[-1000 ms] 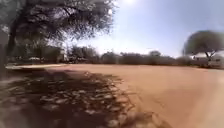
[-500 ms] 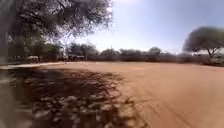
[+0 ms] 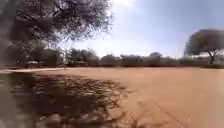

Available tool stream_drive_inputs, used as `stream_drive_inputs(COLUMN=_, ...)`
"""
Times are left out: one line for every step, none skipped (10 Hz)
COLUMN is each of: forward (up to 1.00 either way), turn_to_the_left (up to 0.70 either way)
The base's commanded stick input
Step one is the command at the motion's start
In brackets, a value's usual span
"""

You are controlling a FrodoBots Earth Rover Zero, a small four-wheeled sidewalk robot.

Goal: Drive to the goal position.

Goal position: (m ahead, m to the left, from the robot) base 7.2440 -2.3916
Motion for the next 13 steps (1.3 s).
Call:
stream_drive_inputs(forward=1.00, turn_to_the_left=0.05)
stream_drive_inputs(forward=1.00, turn_to_the_left=0.25)
stream_drive_inputs(forward=1.00, turn_to_the_left=0.40)
stream_drive_inputs(forward=1.00, turn_to_the_left=0.40)
stream_drive_inputs(forward=1.00, turn_to_the_left=0.00)
stream_drive_inputs(forward=1.00, turn_to_the_left=0.00)
stream_drive_inputs(forward=1.00, turn_to_the_left=0.00)
stream_drive_inputs(forward=1.00, turn_to_the_left=0.00)
stream_drive_inputs(forward=1.00, turn_to_the_left=0.00)
stream_drive_inputs(forward=1.00, turn_to_the_left=0.00)
stream_drive_inputs(forward=1.00, turn_to_the_left=0.00)
stream_drive_inputs(forward=1.00, turn_to_the_left=0.00)
stream_drive_inputs(forward=1.00, turn_to_the_left=0.00)
